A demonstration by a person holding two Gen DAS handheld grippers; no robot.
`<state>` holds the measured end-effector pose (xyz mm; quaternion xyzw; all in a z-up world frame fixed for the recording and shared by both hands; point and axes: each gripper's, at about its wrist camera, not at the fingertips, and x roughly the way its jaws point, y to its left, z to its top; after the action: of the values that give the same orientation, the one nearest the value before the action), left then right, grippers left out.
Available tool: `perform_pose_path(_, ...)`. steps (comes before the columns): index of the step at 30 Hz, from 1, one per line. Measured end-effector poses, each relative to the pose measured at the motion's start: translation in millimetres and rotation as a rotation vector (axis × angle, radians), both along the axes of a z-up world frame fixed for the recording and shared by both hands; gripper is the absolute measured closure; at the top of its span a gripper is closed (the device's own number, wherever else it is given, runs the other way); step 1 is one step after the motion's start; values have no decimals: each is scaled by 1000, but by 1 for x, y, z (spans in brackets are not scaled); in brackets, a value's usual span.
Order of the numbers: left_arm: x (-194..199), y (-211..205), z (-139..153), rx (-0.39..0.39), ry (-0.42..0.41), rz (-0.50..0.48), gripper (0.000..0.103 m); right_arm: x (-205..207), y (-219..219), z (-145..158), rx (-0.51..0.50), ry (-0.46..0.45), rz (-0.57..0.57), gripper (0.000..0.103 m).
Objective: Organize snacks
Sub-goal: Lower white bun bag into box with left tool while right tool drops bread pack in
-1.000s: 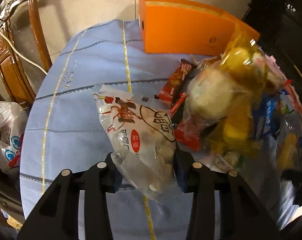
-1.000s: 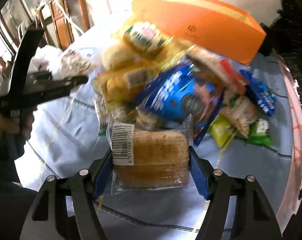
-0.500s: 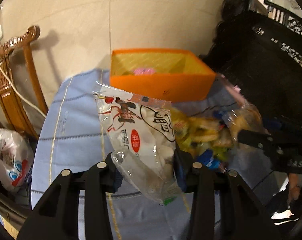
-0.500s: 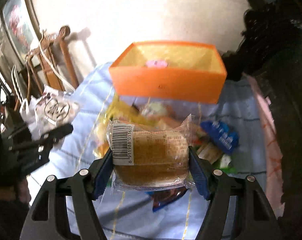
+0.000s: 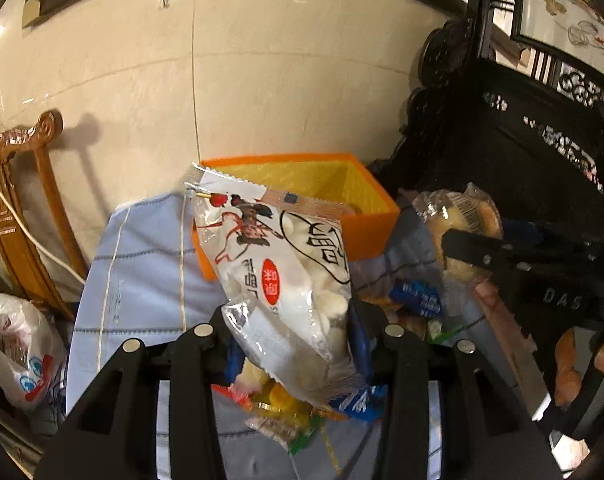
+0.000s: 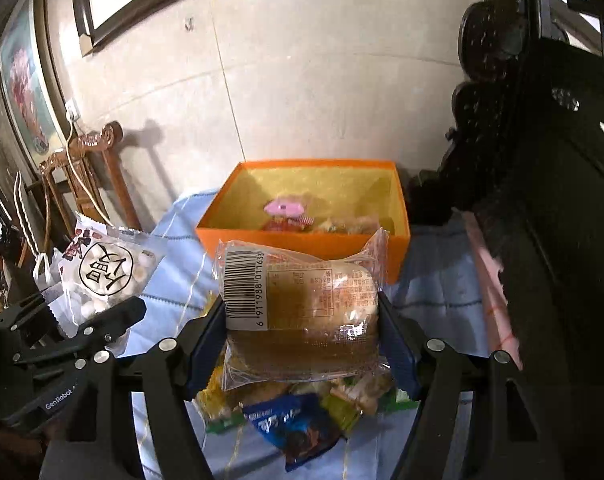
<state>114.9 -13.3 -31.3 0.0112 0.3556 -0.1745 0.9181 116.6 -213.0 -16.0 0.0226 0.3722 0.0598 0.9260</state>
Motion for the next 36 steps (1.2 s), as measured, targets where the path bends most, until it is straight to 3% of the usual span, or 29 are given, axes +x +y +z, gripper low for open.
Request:
perform_pose_path(11, 57, -12, 35, -31, -69, 3, 62, 44, 0, 21, -10, -55, -18, 32)
perform_pose_path(17, 115, -19, 36, -36, -68, 13, 62, 91, -12, 32, 10, -82, -66, 32)
perform_pose_path(21, 166, -34, 37, -26, -80, 21, 61, 143, -13, 35, -5, -91, -63, 32)
perform_pose_path(22, 183, -38, 35, -28, -85, 24, 59, 159, -12, 33, -13, -80, -48, 31)
perform_pose_path(24, 213, -44, 21, -20, -71, 45, 20, 199, -17, 16, 1, -11, -28, 29)
perform_pose_path(25, 227, -44, 10, -13, -47, 62, 15, 207, -21, 10, 2, 14, -40, 29)
perform_pose_path(27, 247, -39, -16, 29, 24, 97, 15, 215, -37, -1, 57, 62, -72, 29)
perform_pose_path(30, 243, -21, -33, -3, 50, 123, 15, 201, -46, -9, 99, 56, -79, 29)
perform_pose_path(36, 187, -9, -63, 85, 53, 116, 14, 146, -29, -58, 14, 120, -93, 26)
